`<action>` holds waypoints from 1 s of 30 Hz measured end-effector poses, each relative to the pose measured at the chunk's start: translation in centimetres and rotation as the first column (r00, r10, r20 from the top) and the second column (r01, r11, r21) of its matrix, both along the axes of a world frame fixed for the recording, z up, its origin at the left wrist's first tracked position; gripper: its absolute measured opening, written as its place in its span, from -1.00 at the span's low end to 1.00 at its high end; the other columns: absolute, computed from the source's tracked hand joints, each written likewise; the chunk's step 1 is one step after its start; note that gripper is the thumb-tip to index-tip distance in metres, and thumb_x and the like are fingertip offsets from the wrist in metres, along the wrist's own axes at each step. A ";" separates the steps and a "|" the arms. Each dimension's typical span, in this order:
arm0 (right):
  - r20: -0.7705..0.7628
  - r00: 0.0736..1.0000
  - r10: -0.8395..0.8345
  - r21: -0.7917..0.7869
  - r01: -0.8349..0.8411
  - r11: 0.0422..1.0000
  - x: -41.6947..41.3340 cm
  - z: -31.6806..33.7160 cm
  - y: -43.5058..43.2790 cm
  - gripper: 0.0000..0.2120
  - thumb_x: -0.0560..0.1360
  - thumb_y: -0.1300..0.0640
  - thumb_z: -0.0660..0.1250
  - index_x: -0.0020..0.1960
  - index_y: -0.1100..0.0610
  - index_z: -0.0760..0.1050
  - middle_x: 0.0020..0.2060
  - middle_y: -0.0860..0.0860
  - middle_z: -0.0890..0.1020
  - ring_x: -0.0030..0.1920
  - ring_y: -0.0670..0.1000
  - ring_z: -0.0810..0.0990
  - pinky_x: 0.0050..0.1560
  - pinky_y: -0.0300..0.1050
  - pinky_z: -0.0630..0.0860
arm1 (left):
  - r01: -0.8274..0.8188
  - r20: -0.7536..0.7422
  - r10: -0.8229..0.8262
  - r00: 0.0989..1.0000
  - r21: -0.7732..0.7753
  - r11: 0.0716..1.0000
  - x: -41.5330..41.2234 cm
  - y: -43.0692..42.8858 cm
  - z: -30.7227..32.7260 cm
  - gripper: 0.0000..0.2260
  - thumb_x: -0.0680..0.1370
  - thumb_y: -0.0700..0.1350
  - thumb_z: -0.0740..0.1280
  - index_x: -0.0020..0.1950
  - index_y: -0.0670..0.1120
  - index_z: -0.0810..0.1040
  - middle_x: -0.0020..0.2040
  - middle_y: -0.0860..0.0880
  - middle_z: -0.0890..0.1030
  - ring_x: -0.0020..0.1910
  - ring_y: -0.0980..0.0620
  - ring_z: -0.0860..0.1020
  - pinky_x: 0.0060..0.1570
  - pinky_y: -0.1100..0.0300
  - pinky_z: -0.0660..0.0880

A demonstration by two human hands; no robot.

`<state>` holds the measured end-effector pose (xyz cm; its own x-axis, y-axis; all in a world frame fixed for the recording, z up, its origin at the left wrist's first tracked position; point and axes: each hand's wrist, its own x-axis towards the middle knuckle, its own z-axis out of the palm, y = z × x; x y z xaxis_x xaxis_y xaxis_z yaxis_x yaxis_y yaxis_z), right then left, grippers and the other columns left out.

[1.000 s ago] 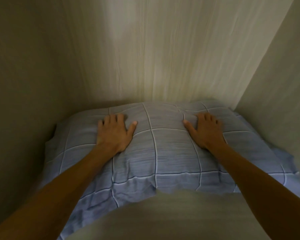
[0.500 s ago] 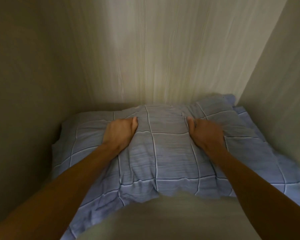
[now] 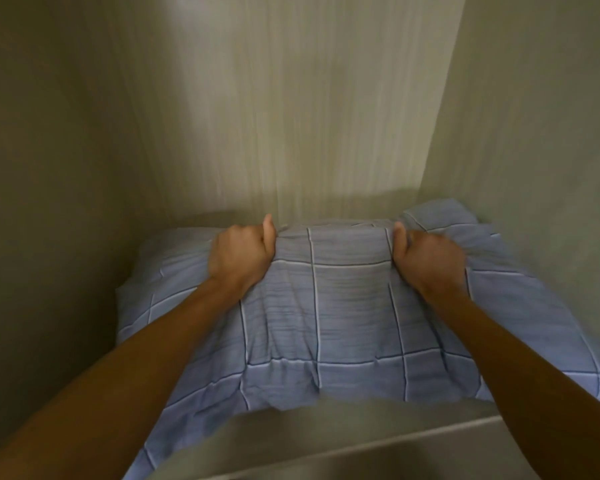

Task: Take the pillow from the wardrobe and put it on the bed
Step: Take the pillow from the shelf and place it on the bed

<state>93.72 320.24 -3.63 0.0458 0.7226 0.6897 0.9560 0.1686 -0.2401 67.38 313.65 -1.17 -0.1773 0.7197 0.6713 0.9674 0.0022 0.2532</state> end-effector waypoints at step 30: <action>0.113 0.843 -0.526 0.026 0.527 0.849 8.3 0.8 -40.8 -0.44 0.60 -0.16 0.04 -0.27 0.18 0.60 -0.30 0.25 0.66 -0.25 0.29 0.62 -0.27 -0.02 0.44 | 0.516 0.026 -0.521 0.853 0.100 0.851 8.3 -24.6 -1.7 -0.47 0.57 -0.03 0.06 -0.39 -0.35 0.55 -0.43 -0.42 0.54 -0.49 -0.35 0.51 -0.43 -0.03 0.43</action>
<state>102.05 279.45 -2.82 0.3440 0.6155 0.7091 0.9208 -0.3690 -0.1263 75.71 289.06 -2.83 0.1704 0.6563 0.7350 0.8077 -0.5203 0.2774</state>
